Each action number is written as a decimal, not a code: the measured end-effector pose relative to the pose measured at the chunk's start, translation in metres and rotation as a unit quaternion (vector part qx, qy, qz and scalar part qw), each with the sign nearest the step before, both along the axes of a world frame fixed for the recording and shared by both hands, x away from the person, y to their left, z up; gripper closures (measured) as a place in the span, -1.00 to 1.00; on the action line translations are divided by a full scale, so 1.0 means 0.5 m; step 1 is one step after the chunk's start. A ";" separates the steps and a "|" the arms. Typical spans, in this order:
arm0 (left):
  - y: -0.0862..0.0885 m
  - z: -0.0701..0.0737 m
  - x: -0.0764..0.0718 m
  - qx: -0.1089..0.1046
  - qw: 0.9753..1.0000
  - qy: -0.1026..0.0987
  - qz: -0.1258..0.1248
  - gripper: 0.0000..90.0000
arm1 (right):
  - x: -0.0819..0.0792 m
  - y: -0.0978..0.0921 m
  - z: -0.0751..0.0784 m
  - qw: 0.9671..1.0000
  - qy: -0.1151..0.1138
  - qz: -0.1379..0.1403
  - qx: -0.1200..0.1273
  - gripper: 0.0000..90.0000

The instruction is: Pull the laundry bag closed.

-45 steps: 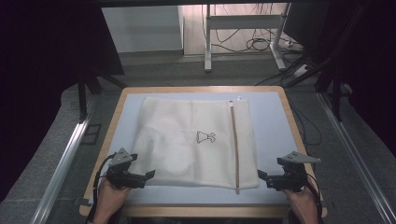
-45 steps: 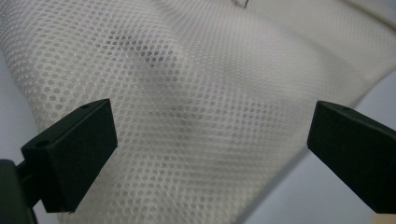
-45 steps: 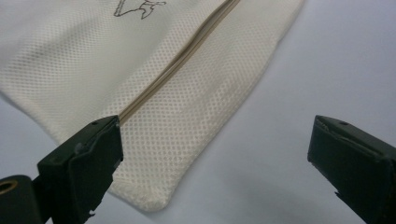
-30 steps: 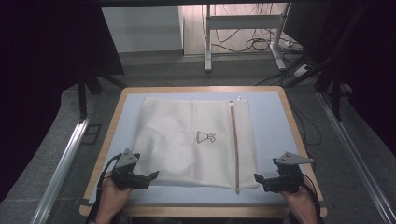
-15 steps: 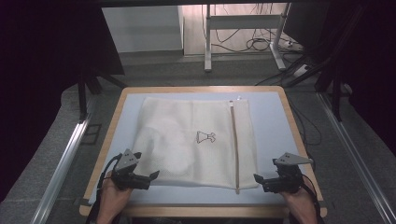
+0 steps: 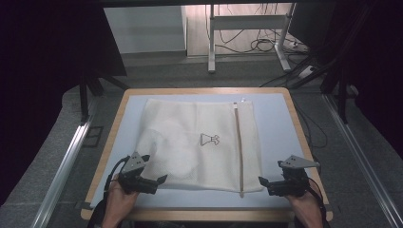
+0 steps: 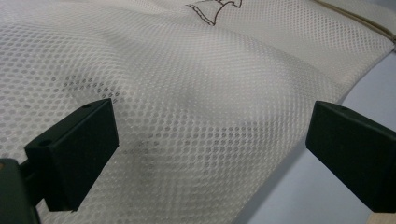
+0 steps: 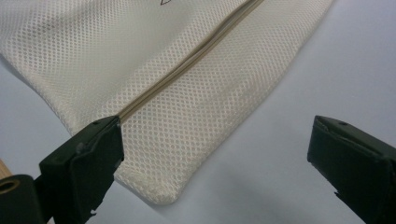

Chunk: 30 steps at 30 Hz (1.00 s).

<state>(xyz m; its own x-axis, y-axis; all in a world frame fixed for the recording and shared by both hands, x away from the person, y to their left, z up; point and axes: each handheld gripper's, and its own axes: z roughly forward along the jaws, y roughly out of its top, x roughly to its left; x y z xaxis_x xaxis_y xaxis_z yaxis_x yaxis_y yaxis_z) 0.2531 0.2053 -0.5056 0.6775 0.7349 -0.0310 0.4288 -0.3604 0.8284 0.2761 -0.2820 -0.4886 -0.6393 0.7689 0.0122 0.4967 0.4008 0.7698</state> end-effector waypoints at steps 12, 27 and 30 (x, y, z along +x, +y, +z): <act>-0.023 0.008 -0.001 0.002 1.000 -0.003 -0.013 -0.94 | 0.000 0.002 -0.001 1.000 0.001 0.006 -0.002 -0.91; -0.049 0.011 0.001 -0.005 1.000 -0.011 -0.025 -0.98 | 0.002 0.003 -0.002 1.000 -0.002 0.009 -0.001 -0.94; -0.052 0.013 0.000 -0.009 0.999 -0.012 -0.034 -0.99 | 0.002 0.003 -0.002 1.000 -0.003 0.009 -0.002 -0.94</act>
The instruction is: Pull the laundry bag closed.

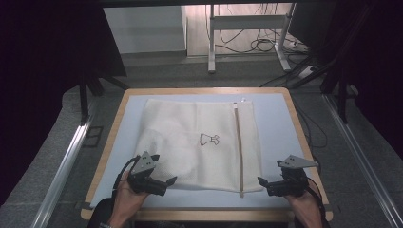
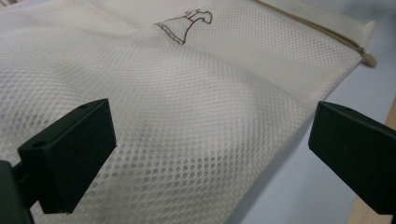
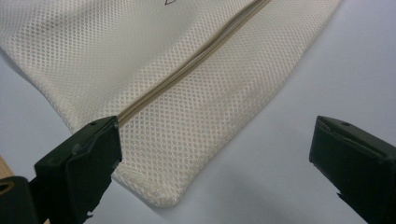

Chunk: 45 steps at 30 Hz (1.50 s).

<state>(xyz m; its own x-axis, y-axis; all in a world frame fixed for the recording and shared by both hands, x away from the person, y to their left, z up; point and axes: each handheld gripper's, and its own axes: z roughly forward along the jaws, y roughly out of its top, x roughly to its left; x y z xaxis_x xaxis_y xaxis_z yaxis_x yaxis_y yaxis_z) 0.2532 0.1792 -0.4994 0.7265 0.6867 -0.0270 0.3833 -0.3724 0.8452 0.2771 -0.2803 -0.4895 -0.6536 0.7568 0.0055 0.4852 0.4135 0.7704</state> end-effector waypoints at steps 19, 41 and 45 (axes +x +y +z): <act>-0.027 0.008 0.010 0.009 1.000 -0.007 -0.012 -0.86 | -0.001 0.001 0.001 1.000 -0.004 0.004 0.000 -0.94; -0.074 0.004 0.037 0.010 0.999 -0.005 -0.042 -0.79 | -0.001 0.003 0.001 1.000 -0.005 0.006 -0.001 -0.94; -0.083 0.004 0.040 0.012 0.999 -0.005 -0.049 -0.78 | -0.001 0.004 0.001 1.000 -0.006 0.007 -0.001 -0.94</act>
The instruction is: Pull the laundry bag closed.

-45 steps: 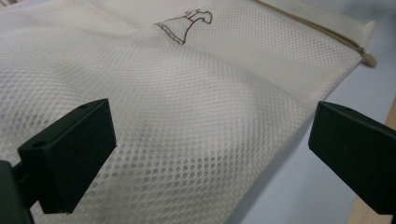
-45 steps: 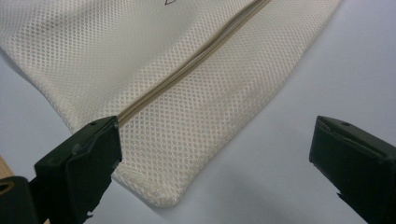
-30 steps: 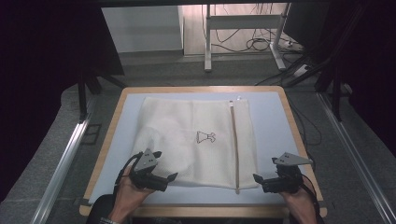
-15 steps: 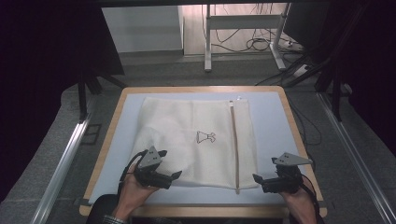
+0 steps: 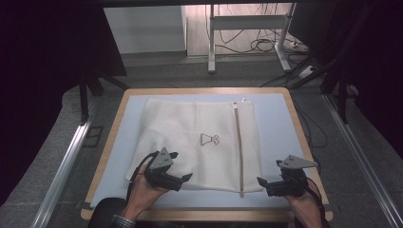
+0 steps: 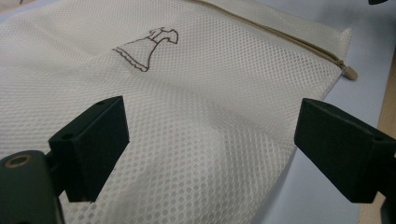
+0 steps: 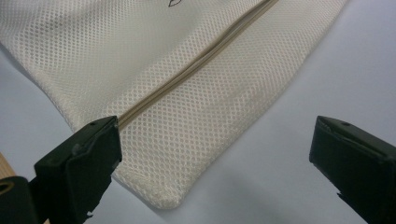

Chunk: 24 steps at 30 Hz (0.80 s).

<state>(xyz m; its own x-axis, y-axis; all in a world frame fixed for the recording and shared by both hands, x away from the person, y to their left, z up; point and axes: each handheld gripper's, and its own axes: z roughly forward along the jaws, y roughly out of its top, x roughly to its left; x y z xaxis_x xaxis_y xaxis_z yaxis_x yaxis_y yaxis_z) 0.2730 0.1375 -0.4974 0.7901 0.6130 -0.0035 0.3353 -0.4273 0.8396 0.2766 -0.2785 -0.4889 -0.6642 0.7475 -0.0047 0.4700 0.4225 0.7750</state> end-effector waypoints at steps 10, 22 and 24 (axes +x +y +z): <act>-0.019 -0.002 0.011 -0.008 1.000 0.002 -0.017 -0.67 | 0.000 0.000 0.000 1.000 -0.002 0.003 -0.001 -0.95; -0.067 0.000 0.021 -0.011 0.998 0.004 -0.058 -0.44 | 0.000 0.000 0.001 1.000 0.000 0.007 0.007 -0.95; -0.074 -0.001 0.022 -0.010 0.998 0.004 -0.063 -0.41 | 0.000 0.000 0.001 1.000 0.000 0.006 0.010 -0.95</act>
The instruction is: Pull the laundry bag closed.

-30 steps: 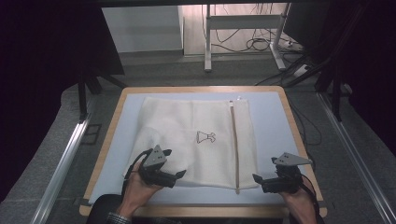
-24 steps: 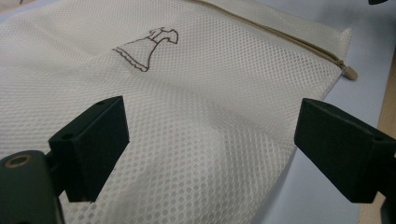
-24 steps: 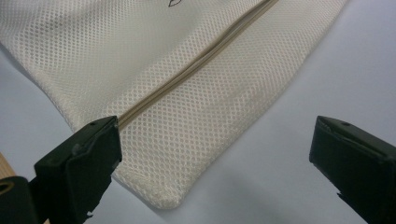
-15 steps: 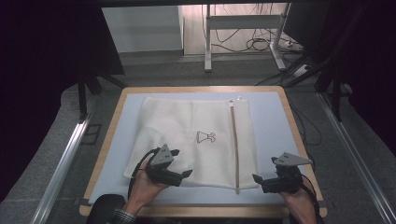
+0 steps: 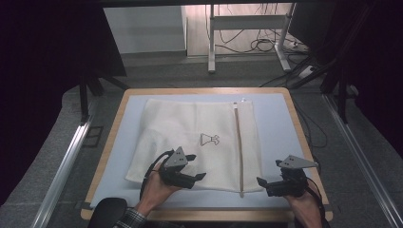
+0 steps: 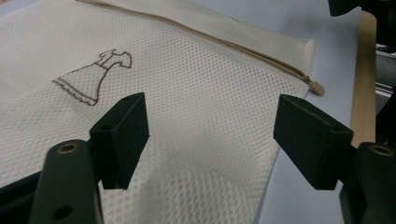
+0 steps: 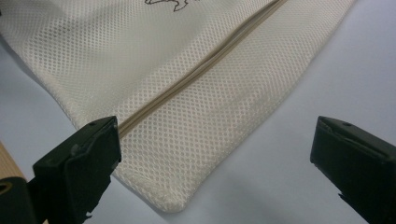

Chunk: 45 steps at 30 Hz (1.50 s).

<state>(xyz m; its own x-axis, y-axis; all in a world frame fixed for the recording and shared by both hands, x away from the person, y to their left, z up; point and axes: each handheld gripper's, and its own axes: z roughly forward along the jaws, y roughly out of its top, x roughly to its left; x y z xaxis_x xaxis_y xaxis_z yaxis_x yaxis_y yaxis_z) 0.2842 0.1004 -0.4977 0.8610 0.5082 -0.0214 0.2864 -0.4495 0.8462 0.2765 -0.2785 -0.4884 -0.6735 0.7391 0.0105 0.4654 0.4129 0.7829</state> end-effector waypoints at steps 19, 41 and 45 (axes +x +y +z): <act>-0.080 -0.008 0.008 0.009 0.999 0.002 -0.053 -0.23 | -0.003 0.001 0.005 1.000 -0.007 0.000 0.024 -0.95; -0.141 -0.031 0.011 0.020 0.996 0.007 -0.084 0.11 | -0.004 0.016 -0.005 1.000 0.007 0.014 0.007 -0.95; -0.151 -0.036 0.010 0.019 0.996 0.008 -0.090 0.22 | -0.006 0.021 -0.006 1.000 0.004 0.017 0.002 -0.95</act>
<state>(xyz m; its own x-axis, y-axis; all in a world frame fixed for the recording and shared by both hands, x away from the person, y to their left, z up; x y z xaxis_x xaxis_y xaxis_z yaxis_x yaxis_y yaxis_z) 0.2890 0.0250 -0.5156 0.9381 0.3458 -0.0196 0.2115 -0.5271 0.8230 0.2737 -0.2682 -0.4914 -0.6986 0.7152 0.0198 0.4573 0.4251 0.7811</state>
